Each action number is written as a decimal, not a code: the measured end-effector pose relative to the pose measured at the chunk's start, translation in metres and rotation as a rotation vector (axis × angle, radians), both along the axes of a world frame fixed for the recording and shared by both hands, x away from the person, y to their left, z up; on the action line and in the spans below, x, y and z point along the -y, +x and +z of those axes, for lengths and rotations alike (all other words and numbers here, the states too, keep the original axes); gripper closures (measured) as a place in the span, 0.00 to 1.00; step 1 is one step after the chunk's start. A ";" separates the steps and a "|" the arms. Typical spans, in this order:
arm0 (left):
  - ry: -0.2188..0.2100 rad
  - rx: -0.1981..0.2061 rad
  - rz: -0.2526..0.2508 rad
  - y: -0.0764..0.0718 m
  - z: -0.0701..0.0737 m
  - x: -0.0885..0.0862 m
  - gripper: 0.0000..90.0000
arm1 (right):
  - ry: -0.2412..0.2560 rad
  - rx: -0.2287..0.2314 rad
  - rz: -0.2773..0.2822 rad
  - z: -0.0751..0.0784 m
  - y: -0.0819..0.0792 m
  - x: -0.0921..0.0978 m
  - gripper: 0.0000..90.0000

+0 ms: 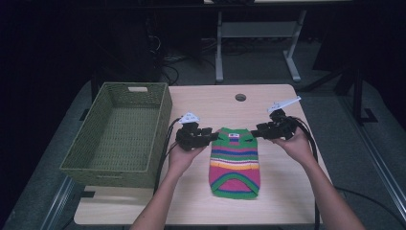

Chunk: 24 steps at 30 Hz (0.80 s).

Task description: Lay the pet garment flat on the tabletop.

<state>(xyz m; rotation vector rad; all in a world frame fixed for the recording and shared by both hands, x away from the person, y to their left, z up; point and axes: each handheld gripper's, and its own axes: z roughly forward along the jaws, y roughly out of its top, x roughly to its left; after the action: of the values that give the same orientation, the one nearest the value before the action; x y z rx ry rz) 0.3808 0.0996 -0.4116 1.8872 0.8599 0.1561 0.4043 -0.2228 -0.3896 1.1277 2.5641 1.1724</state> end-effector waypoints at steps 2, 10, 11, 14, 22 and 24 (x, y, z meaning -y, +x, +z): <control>0.003 -0.001 -0.003 -0.001 0.000 0.000 0.64 | 0.030 -0.016 0.007 -0.001 0.000 0.002 0.60; 0.032 -0.009 -0.012 -0.004 -0.001 -0.002 0.63 | 0.080 -0.038 0.019 -0.006 -0.004 0.011 0.58; 0.030 -0.011 -0.015 -0.005 -0.001 -0.002 0.62 | 0.081 -0.044 0.019 -0.007 -0.005 0.012 0.58; 0.024 -0.010 -0.033 -0.007 0.001 -0.003 0.58 | 0.095 -0.056 0.017 -0.010 -0.007 0.017 0.57; 0.019 -0.016 -0.036 -0.011 0.000 -0.003 0.52 | 0.140 -0.065 0.034 -0.012 -0.011 0.025 0.55; 0.019 -0.022 -0.041 -0.012 -0.001 -0.003 0.50 | 0.144 -0.069 0.038 -0.012 -0.012 0.027 0.54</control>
<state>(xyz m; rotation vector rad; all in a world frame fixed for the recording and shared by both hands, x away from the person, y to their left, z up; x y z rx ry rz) 0.3691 0.1028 -0.4126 1.9261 0.8367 0.1198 0.3919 -0.2501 -0.4018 1.1733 2.5987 1.3703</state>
